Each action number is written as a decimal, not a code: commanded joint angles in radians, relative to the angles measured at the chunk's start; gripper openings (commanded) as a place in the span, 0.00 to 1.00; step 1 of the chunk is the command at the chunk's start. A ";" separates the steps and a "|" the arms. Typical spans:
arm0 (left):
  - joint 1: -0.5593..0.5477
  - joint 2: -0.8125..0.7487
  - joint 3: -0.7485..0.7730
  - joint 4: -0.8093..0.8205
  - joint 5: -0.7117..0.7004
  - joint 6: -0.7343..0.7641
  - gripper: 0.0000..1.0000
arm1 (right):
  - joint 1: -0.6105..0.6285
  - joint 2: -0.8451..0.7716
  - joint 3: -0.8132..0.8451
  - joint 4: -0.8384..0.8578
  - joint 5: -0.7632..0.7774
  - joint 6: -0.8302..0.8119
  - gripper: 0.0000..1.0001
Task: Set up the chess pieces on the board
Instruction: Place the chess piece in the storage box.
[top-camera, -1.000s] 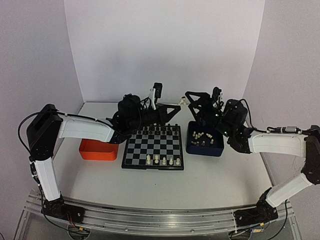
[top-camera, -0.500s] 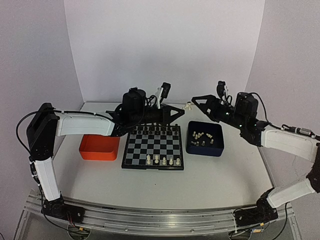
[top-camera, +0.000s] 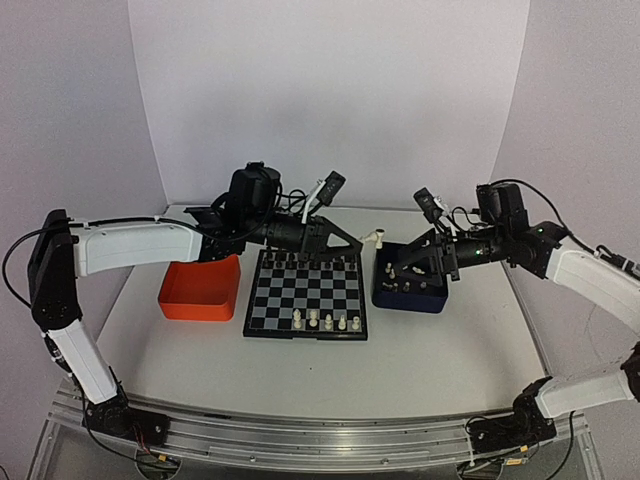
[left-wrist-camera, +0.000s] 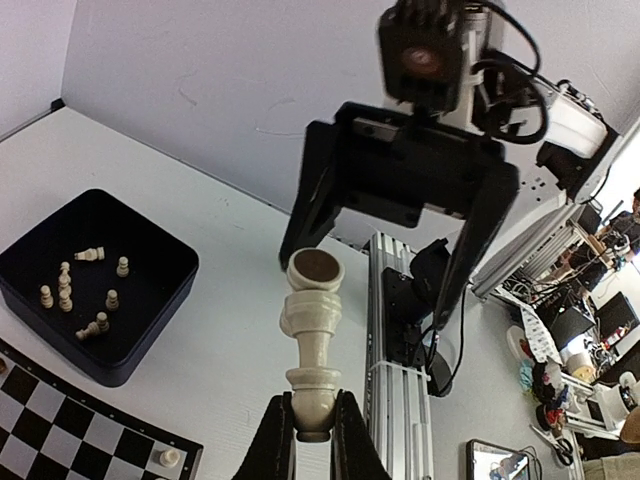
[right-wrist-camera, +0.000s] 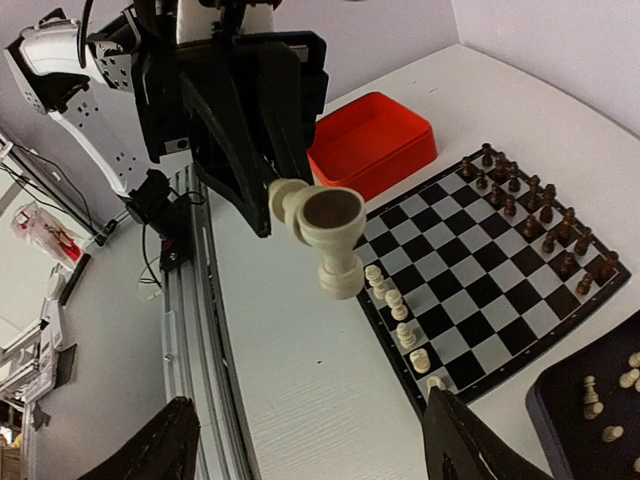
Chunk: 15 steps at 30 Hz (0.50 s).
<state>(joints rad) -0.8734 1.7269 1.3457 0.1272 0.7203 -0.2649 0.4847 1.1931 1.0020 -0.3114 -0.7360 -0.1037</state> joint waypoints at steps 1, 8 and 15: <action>0.004 -0.056 -0.006 -0.018 0.117 0.050 0.00 | -0.003 0.065 0.096 -0.049 -0.223 -0.033 0.73; 0.004 -0.037 -0.009 0.030 0.145 0.020 0.00 | 0.001 0.125 0.127 0.029 -0.288 0.006 0.64; 0.004 -0.022 -0.015 0.084 0.180 -0.003 0.00 | 0.006 0.155 0.102 0.189 -0.290 0.086 0.57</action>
<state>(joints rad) -0.8734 1.7035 1.3323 0.1379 0.8518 -0.2539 0.4850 1.3332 1.0939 -0.2285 -0.9850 -0.0599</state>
